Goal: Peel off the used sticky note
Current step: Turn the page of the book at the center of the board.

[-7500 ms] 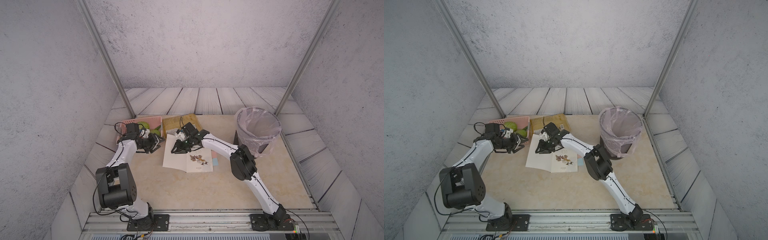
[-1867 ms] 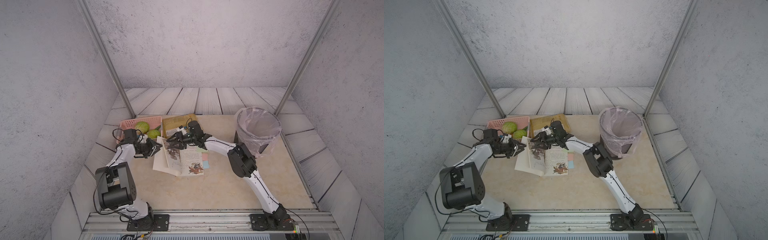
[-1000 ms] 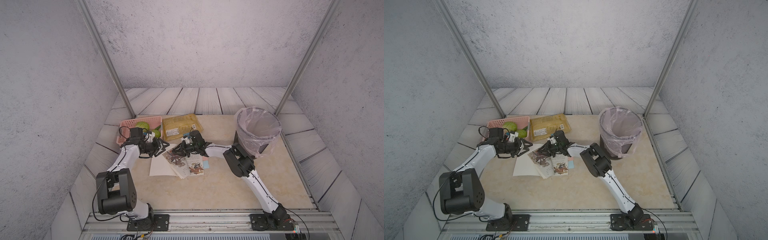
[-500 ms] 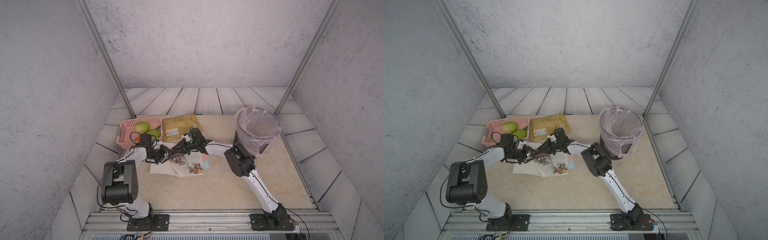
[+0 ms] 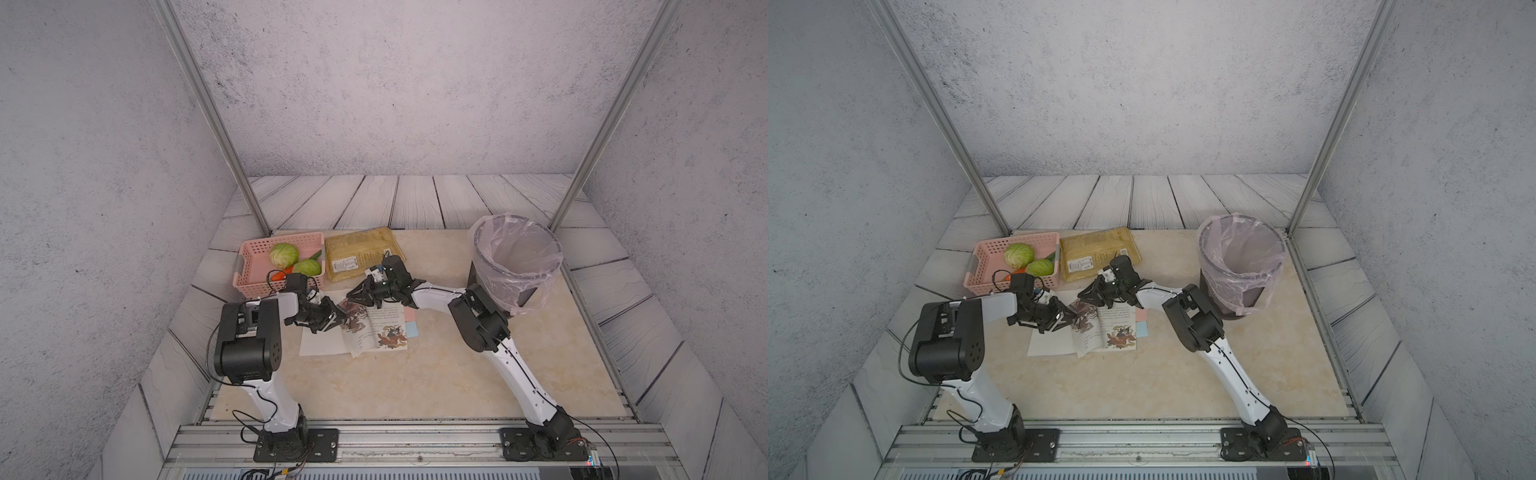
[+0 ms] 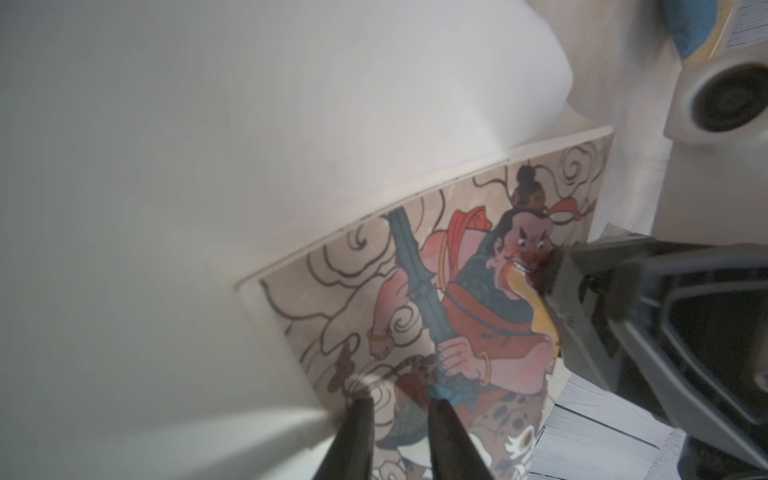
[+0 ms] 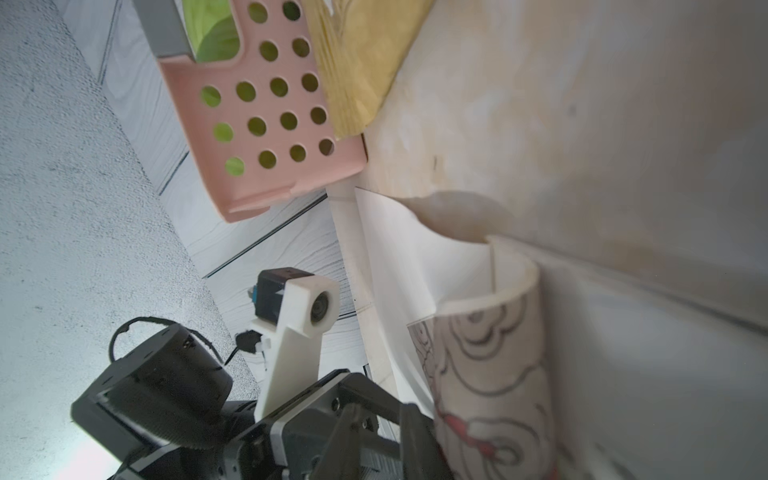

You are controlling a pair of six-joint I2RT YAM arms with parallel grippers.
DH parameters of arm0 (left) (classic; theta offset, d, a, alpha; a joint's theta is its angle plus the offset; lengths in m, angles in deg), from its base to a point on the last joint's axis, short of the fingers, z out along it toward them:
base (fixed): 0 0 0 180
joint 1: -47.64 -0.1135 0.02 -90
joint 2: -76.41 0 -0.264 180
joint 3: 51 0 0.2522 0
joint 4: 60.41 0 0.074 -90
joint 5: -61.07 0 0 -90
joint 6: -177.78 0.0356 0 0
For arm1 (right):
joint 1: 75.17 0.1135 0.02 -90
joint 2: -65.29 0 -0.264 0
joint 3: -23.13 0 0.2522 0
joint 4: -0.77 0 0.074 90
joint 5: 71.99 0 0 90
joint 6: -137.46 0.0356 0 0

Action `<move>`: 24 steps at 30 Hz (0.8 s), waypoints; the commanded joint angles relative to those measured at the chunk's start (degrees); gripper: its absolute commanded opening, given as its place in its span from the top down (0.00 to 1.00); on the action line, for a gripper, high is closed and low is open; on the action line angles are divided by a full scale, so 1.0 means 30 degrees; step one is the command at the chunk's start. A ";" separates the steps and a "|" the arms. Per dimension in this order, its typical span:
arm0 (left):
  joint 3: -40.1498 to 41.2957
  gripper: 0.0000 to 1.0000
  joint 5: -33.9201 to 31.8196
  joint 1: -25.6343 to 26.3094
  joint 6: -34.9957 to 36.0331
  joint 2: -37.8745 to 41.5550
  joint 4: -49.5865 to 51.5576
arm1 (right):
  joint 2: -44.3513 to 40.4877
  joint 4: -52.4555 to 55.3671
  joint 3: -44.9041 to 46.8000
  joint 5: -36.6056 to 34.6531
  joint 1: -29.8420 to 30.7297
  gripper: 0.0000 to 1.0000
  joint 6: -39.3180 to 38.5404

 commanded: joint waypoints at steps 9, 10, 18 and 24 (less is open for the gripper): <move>-0.0653 0.74 -0.1743 -0.0136 0.0823 -0.0525 0.1588 | -0.5105 0.5649 0.3137 0.0018 -0.1740 0.77 -0.6278; -0.0661 0.74 -0.1761 -0.0144 0.0827 -0.0357 0.1623 | -0.5692 0.7594 0.3445 -0.0454 -0.1751 0.77 -0.7984; -0.0706 0.74 -0.1705 -0.0187 0.0767 0.0450 0.1708 | -0.6837 0.9454 0.7112 -0.2008 -0.1260 0.78 -1.0605; -0.1222 0.74 -0.1410 -0.0182 0.0653 0.1030 0.2071 | -0.6117 1.2097 0.6352 -0.3157 -0.0753 0.85 -1.2366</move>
